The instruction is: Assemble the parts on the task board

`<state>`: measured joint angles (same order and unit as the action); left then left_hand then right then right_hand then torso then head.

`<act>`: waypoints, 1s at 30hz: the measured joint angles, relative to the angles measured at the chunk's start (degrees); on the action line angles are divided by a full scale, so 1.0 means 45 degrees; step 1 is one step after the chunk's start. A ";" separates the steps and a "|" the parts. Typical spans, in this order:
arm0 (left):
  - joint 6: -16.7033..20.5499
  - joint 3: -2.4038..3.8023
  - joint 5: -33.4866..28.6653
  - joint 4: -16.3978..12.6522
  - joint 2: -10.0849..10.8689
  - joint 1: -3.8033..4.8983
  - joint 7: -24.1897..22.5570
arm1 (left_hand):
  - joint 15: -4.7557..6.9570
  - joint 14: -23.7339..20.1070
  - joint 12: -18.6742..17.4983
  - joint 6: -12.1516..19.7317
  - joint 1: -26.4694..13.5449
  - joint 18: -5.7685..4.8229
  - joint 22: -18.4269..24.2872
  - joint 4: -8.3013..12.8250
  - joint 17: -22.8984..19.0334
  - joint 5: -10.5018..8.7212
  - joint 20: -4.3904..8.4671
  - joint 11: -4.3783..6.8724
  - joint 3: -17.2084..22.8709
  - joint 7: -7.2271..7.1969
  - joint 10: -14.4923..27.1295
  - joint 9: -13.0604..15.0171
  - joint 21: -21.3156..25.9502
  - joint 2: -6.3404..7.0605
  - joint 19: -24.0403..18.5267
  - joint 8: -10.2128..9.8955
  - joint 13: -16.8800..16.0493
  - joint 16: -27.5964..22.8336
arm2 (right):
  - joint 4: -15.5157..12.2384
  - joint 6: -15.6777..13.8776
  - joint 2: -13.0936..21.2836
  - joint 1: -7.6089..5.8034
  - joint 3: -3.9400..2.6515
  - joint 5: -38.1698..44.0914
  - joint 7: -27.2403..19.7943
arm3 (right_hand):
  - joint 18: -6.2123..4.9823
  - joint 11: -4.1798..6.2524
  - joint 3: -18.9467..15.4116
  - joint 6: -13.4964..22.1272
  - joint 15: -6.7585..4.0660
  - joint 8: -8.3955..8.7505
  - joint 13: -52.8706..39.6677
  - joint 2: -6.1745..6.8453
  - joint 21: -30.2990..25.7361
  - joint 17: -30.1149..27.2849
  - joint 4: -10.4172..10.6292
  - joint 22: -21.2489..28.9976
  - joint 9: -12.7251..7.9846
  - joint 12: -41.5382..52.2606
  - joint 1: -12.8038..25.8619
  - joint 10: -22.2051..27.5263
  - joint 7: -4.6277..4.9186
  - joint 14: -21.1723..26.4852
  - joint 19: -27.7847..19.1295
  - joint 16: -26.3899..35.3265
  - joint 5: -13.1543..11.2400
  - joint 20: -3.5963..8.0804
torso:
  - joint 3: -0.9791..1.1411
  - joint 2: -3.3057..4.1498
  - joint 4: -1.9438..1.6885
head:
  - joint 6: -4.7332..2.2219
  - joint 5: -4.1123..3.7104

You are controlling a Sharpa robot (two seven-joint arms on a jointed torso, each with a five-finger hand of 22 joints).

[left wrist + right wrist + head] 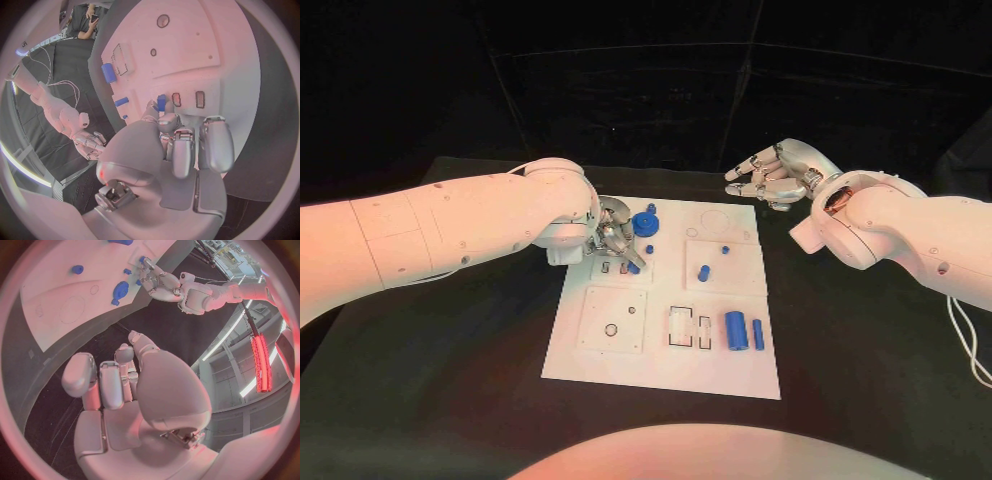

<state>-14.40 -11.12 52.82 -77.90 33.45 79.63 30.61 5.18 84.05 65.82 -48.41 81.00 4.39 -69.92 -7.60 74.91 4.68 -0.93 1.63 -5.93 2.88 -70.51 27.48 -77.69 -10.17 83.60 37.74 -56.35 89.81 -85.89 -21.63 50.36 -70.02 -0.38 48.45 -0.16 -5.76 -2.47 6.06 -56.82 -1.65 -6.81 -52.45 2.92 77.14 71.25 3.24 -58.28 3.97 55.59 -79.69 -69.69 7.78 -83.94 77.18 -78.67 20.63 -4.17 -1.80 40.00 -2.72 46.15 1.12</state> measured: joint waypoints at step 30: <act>0.2595 -0.0105 0.0225 -0.1612 0.1264 -0.0278 -0.0088 | -0.0130 0.0003 0.0315 -0.0068 -0.4148 0.0001 -0.0531 0.1270 -0.0001 0.0193 -0.0075 -0.0039 0.8462 0.0062 -0.0557 0.0694 -0.0195 0.3022 0.0017 0.0786 -0.0342 0.0000 | 0.0098 0.0070 0.0046 0.0001 0.0001 -0.0003 0.0009 | -0.0001 0.0000 0.0035 0.0000 0.0000 0.0000 0.0018 0.0067 -0.0050 -0.0025 0.0035 0.0029 -0.0010 0.0000 0.0068 0.0000 0.0000 0.0000 0.0000 0.0000 0.0045 0.0000 | 0.0098 -0.0060 -0.0161 | 0.0055 0.0160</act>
<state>-2.72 -11.60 53.83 -85.15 39.14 78.37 30.22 4.59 84.06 67.23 -48.72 62.34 4.39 -72.31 -1.88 74.90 5.55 -1.26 1.45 32.15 3.15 -73.02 30.61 -78.57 3.43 83.68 41.28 -57.89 89.81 -85.45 -21.32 50.56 -70.01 -0.38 48.44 -0.12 -5.77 -2.47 6.22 -56.82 -1.65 -6.81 -52.37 3.23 76.92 71.14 3.39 -58.15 3.93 55.59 -79.38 -69.69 7.78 -83.94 77.18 -78.67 20.84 -4.17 -1.36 39.73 -3.45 46.40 1.83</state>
